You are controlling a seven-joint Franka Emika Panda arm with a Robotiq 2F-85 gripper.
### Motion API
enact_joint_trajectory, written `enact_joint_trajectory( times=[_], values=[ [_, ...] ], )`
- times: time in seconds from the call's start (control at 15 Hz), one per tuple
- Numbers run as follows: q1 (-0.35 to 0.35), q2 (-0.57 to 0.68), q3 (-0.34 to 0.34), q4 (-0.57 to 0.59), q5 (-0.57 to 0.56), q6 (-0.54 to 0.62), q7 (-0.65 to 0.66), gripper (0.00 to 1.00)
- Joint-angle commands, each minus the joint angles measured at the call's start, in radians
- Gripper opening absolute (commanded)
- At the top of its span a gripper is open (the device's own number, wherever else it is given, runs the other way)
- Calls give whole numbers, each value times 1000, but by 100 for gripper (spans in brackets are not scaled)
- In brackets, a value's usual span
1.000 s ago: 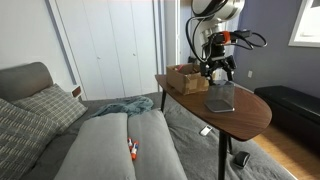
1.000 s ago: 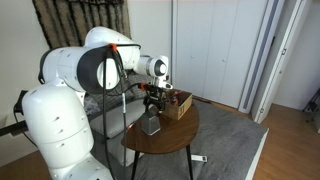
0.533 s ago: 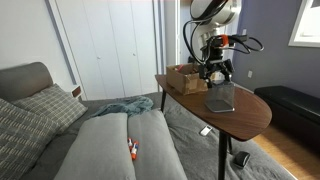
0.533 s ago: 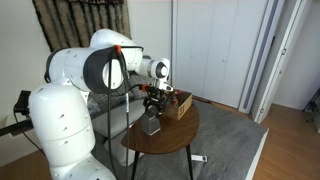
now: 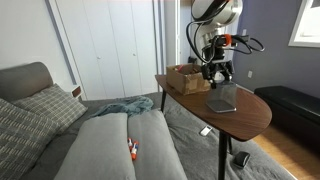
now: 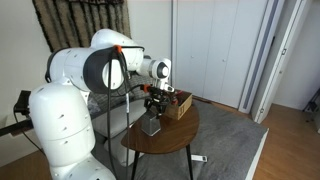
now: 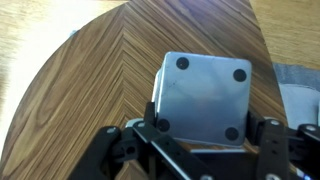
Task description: Place the basket upright
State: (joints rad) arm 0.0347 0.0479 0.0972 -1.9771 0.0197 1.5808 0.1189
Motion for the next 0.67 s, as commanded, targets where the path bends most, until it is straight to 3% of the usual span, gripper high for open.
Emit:
enact_joint_trajectory(
  times=[0.0, 0.33, 0.6],
  values=[
    [9, -97, -13, -66, 11, 26, -135, 55],
    [13, -252, -24, -192, 22, 144, -360, 55],
    [27, -377, -52, -328, 71, 313, -488, 55]
  ],
)
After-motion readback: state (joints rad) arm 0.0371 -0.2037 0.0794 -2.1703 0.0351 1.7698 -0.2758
